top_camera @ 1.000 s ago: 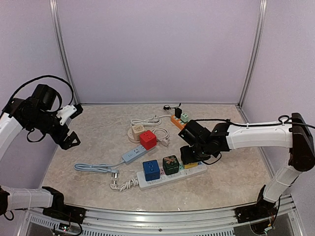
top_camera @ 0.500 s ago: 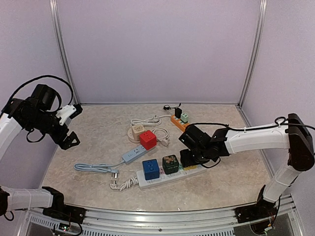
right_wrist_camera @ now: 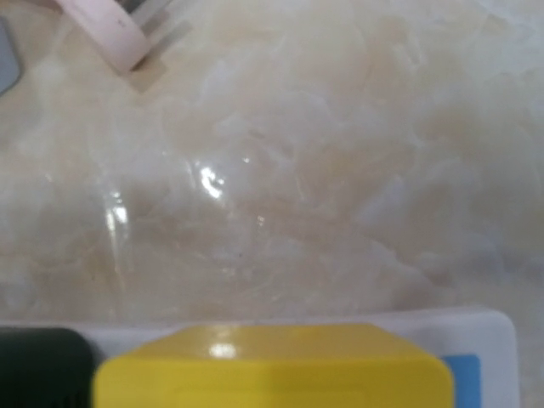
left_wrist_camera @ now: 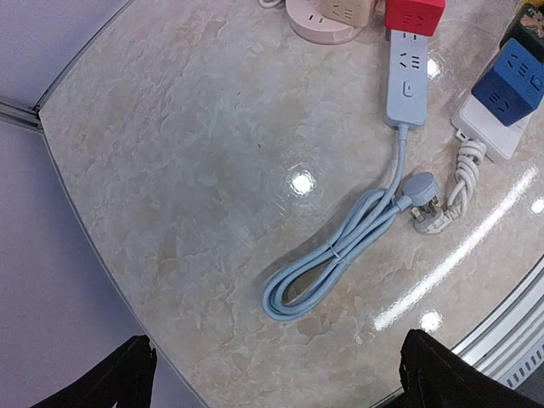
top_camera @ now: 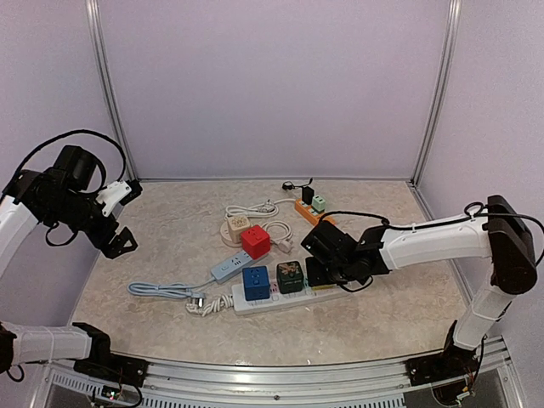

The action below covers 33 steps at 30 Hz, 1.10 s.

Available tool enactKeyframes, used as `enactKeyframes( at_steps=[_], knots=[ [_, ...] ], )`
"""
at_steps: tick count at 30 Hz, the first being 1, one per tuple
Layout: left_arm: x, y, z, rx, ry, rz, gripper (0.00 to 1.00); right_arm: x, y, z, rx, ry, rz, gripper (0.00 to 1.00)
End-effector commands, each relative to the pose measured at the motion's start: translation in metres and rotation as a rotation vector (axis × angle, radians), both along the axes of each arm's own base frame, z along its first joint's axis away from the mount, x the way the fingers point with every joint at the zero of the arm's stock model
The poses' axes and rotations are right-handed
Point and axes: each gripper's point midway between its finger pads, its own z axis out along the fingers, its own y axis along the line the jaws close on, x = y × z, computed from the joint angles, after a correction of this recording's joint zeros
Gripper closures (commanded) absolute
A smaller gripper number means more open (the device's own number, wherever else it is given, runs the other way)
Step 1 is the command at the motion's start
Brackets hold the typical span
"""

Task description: Insert the plug

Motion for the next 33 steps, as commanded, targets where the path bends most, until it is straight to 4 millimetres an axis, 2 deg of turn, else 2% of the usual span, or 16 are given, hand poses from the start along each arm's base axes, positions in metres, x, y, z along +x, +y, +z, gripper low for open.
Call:
enactKeyframes(
  at_steps=[1,2,3,6,7,12,14,16,18,21,24,25,26,29,31,33],
  knots=[
    [-0.003,0.003,0.007,0.01,-0.013,-0.002,0.01,-0.045,-0.056,-0.032,-0.249,0.213,0.001,0.13],
    [-0.003,0.003,0.008,0.01,-0.015,-0.003,0.01,-0.042,-0.052,-0.018,-0.233,0.191,0.012,0.02],
    [-0.003,0.004,0.009,0.011,-0.016,-0.003,0.01,-0.037,-0.045,-0.002,-0.204,0.165,0.024,0.01],
    [-0.003,0.003,0.012,0.012,-0.025,-0.009,0.01,-0.027,-0.025,0.051,-0.09,0.097,0.086,0.0],
    [-0.003,0.004,0.012,0.013,-0.028,-0.009,0.01,-0.026,-0.021,0.063,-0.062,0.094,0.107,0.0],
    [0.0,0.008,0.007,0.019,-0.035,-0.007,0.01,-0.013,-0.016,0.129,0.182,0.05,0.206,0.0],
    [0.005,0.013,0.001,0.025,-0.041,0.009,0.01,0.0,-0.023,0.149,0.268,0.016,0.214,0.0],
    [0.017,0.024,-0.004,0.034,-0.066,0.055,0.01,0.023,-0.051,0.161,0.257,-0.053,0.157,0.0],
    [0.037,0.043,-0.006,0.021,-0.116,0.149,0.01,0.051,-0.095,0.165,0.183,-0.143,0.049,0.0],
    [0.076,0.085,0.0,-0.092,-0.267,0.356,0.01,0.081,-0.17,0.146,0.117,-0.229,-0.127,0.0],
    [0.094,0.122,0.001,-0.197,-0.422,0.521,0.01,0.095,-0.235,0.132,0.142,-0.319,-0.302,0.0],
    [0.095,0.132,-0.008,-0.216,-0.454,0.562,0.01,0.099,-0.256,0.137,0.129,-0.391,-0.37,0.0],
    [0.098,0.138,-0.01,-0.231,-0.503,0.597,0.01,0.095,-0.273,0.127,0.083,-0.424,-0.436,0.0],
    [0.1,0.153,-0.013,-0.264,-0.654,0.693,0.01,0.083,-0.304,0.121,0.012,-0.502,-0.59,0.0],
    [0.101,0.156,-0.025,-0.304,-0.684,0.737,0.01,0.076,-0.313,0.114,-0.017,-0.517,-0.635,0.01],
    [0.102,0.156,-0.038,-0.33,-0.687,0.748,0.01,0.073,-0.313,0.105,-0.016,-0.521,-0.625,0.0]
  ],
)
